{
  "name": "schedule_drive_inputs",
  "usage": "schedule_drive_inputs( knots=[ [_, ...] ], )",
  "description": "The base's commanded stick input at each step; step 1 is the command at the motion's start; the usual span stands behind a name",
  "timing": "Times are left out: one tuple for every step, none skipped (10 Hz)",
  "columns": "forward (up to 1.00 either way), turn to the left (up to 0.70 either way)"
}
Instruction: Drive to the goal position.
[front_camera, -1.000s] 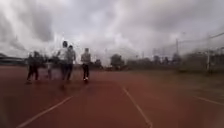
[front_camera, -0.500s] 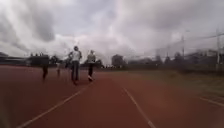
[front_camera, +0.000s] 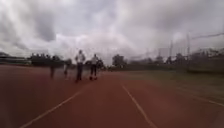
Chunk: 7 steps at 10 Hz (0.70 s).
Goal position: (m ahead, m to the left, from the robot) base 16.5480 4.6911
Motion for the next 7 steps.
schedule_drive_inputs(
  knots=[
    [0.85,0.00],
    [0.85,0.00],
    [0.85,0.00],
    [0.85,0.00],
    [0.85,0.00],
    [0.85,0.00],
    [0.85,0.00]
  ],
)
